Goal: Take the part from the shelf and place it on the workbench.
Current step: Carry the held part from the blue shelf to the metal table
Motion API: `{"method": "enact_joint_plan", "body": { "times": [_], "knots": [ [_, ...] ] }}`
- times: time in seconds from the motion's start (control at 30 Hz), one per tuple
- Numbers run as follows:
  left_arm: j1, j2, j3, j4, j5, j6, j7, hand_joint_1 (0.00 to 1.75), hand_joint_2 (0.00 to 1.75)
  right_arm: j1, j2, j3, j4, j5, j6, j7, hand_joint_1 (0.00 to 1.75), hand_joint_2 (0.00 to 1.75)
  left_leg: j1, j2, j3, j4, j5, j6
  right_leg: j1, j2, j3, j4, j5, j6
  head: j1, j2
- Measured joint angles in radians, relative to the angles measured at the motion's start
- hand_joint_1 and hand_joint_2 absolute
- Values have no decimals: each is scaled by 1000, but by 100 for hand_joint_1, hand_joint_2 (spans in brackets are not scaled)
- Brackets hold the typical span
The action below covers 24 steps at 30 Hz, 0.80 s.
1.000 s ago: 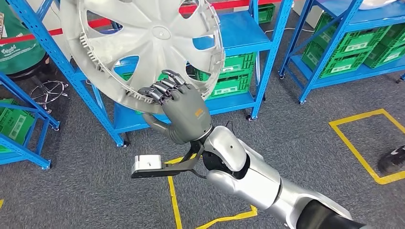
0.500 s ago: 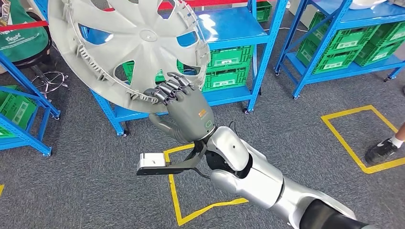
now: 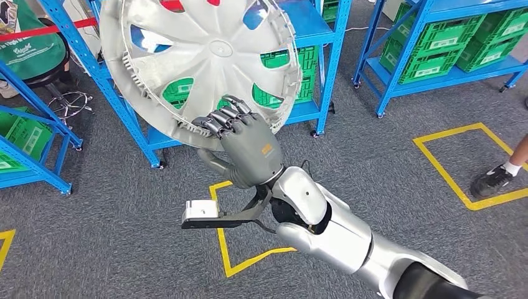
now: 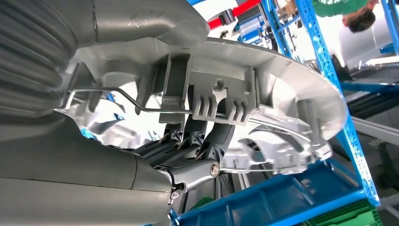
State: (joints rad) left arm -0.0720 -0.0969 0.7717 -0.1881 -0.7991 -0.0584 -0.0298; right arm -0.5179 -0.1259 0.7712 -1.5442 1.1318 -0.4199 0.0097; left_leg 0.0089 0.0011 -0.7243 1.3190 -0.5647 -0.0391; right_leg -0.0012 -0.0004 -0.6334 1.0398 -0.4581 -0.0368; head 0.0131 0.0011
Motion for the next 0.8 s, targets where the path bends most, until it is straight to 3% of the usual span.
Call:
{"method": "enact_joint_plan", "body": {
  "times": [0.07,0.13,0.17,0.2,0.27,0.3,0.37,0.4,0.43,0.47,0.53,0.57,0.6,0.67,0.7,0.73,0.8],
  "knots": [
    [-1,0,0,0,0,0,0,0,175,0,0,0,0,0,2,2,175,175,-7,-1,88,-85,42,19,6,1,-30,0,26,0,0,0],
    [-5,3,0,-1,0,0,-1,0,175,-2,0,0,-1,0,3,3,175,175,-17,-2,197,-231,28,38,9,2,-48,-1,48,6,1,0],
    [-8,4,0,-1,0,0,-1,0,175,-3,1,0,-2,0,3,4,175,175,-23,-2,228,-284,14,44,6,0,-51,-4,58,10,1,0],
    [-9,4,0,-1,0,0,-2,0,175,-4,1,1,-3,0,4,4,175,175,-28,-3,240,-314,8,47,2,-1,-52,-9,69,17,0,0],
    [-9,3,0,0,0,0,-1,0,175,-6,1,3,-3,1,5,3,175,175,-31,-1,230,-334,33,54,-4,-1,-57,-19,85,30,-5,0],
    [-8,3,0,0,0,0,-1,0,175,-6,0,4,-3,2,5,2,175,175,-29,1,223,-342,50,59,-4,1,-63,-13,69,37,-6,0],
    [-8,5,0,1,0,0,0,0,175,-6,0,5,-3,4,5,0,175,175,-22,6,201,-350,82,66,-7,3,-84,55,-21,46,-5,0],
    [-8,5,0,1,0,0,0,0,175,-6,0,5,-3,4,5,-1,175,175,-20,7,184,-350,94,69,-9,3,-95,118,-76,52,-3,0],
    [-8,4,0,1,0,0,-1,0,175,-6,0,6,-3,5,5,-1,175,175,-19,7,167,-347,105,69,-11,3,-104,183,-111,57,-3,0],
    [-7,3,0,1,0,0,-3,0,175,-5,0,6,-3,5,5,-1,175,175,-18,8,149,-344,115,67,-13,3,-108,238,-116,62,-3,0],
    [-7,1,0,2,0,0,-8,0,175,-5,0,8,-3,5,5,0,175,175,-11,10,110,-331,134,58,-17,2,-82,269,-57,71,-3,0],
    [-7,1,0,2,0,0,-11,0,175,-5,0,8,-3,5,6,0,175,175,-8,11,91,-320,142,53,-20,2,-44,235,-29,76,-3,0],
    [-6,1,0,1,0,0,-13,0,175,-6,0,9,-3,5,6,0,175,175,-6,11,72,-306,147,47,-21,1,9,171,-29,80,-1,0],
    [-6,2,0,0,0,0,-16,0,175,-7,0,9,-6,6,7,1,175,175,-6,10,47,-279,154,34,-21,2,99,43,-86,67,3,0],
    [-5,2,0,0,0,0,-17,0,175,-6,1,9,-7,7,8,2,175,175,-6,9,41,-273,158,27,-18,3,120,8,-111,55,4,0],
    [-4,2,0,0,0,0,-18,0,175,-6,1,9,-8,7,9,4,175,175,-4,9,39,-272,164,20,-16,3,122,-2,-118,41,4,0],
    [-1,2,1,0,0,0,-19,0,175,-5,0,9,-9,9,10,7,175,175,1,8,32,-265,159,7,-16,1,114,-1,-104,23,4,0]
  ]
}}
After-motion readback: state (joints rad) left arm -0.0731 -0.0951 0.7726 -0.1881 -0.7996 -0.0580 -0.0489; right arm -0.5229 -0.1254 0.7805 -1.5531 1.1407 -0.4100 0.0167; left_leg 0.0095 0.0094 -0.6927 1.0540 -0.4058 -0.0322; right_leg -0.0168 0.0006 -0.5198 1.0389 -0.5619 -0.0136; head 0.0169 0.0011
